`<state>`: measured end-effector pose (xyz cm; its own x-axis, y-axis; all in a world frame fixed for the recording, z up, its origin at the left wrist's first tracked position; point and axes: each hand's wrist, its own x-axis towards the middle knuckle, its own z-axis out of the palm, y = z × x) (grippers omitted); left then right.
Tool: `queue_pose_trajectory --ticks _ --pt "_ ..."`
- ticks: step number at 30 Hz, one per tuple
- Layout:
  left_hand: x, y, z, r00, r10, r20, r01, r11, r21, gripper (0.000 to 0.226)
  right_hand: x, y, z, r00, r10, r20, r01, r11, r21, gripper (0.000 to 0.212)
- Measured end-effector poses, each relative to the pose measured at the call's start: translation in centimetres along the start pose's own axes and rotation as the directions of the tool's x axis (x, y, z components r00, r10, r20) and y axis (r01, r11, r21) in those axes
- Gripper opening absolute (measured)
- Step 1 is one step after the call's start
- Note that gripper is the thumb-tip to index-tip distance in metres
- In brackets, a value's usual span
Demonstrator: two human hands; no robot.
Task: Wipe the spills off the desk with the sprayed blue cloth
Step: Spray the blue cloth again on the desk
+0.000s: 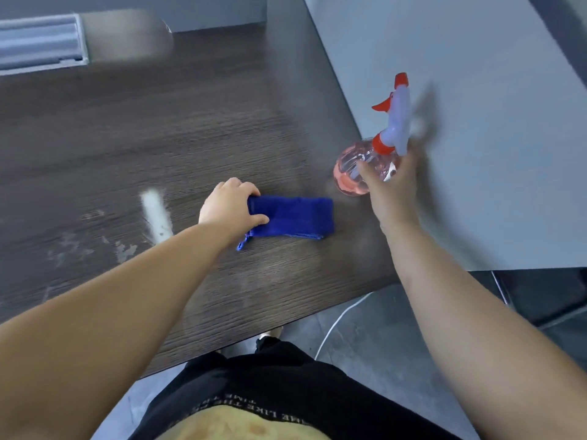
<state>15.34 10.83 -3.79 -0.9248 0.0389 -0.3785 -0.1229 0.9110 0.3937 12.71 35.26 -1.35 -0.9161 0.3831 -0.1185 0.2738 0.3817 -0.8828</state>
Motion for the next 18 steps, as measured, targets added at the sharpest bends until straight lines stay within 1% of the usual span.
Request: queue_pose_trajectory --ticks 2,3,4,6,7,9,10,11,13,14,15,16,18 --pt "0.6 -0.4 -0.4 0.999 -0.041 0.010 0.041 0.998 -0.041 0.035 1.0 -0.6 -0.1 0.998 -0.041 0.057 0.044 0.998 -0.050 0.057" --pt "0.9 -0.5 -0.7 0.998 -0.058 0.021 0.060 0.995 -0.075 0.029 1.3 -0.7 -0.3 0.995 -0.076 0.060 0.079 0.996 -0.044 0.053" --pt "1.2 -0.5 -1.0 0.997 -0.070 0.039 0.073 0.992 -0.102 0.025 1.5 -0.8 -0.5 0.992 -0.107 0.061 0.109 0.994 -0.029 0.054" --pt "1.8 -0.5 -1.4 0.995 -0.062 0.080 0.072 0.990 -0.118 0.023 1.6 -1.2 -1.1 0.982 -0.174 0.076 0.174 0.985 -0.001 0.064" --pt "1.9 -0.5 -1.5 0.994 -0.050 0.097 0.061 0.992 -0.113 0.023 1.6 -1.5 -1.3 0.975 -0.201 0.098 0.202 0.979 0.002 0.069" --pt "1.9 -0.5 -1.5 0.993 -0.036 0.110 0.048 0.993 -0.109 0.026 1.8 -2.1 -1.4 0.947 -0.253 0.197 0.266 0.963 -0.042 0.076" --pt "1.8 -0.6 -1.5 0.994 -0.029 0.108 0.041 0.993 -0.112 0.030 1.8 -2.5 -1.4 0.927 -0.274 0.256 0.302 0.951 -0.073 0.076" --pt "1.6 -0.7 -1.3 0.994 -0.020 0.104 0.032 0.993 -0.116 0.036 1.8 -2.8 -1.3 0.917 -0.279 0.287 0.316 0.944 -0.094 0.072" --pt "1.1 -1.0 -1.0 0.996 -0.017 0.087 0.027 0.992 -0.119 0.048 1.8 -3.3 -1.2 0.908 -0.316 0.275 0.360 0.924 -0.128 0.064" --pt "0.8 -1.1 -0.9 0.997 -0.019 0.070 0.027 0.993 -0.115 0.050 1.8 -3.3 -1.1 0.895 -0.355 0.269 0.404 0.902 -0.151 0.062" --pt "0.6 -1.3 -0.8 0.998 -0.021 0.052 0.026 0.994 -0.106 0.050 1.6 -3.1 -0.9 0.880 -0.384 0.279 0.434 0.889 -0.147 0.063" --pt "0.4 -1.4 -0.7 0.999 -0.015 0.034 0.018 0.995 -0.099 0.047 1.2 -3.1 -0.9 0.874 -0.380 0.303 0.427 0.898 -0.104 0.063" --pt "-0.1 -1.7 -0.7 1.000 -0.005 0.011 0.007 0.992 -0.123 0.045 0.1 -2.9 -1.0 0.865 -0.327 0.380 0.350 0.937 0.008 0.062"
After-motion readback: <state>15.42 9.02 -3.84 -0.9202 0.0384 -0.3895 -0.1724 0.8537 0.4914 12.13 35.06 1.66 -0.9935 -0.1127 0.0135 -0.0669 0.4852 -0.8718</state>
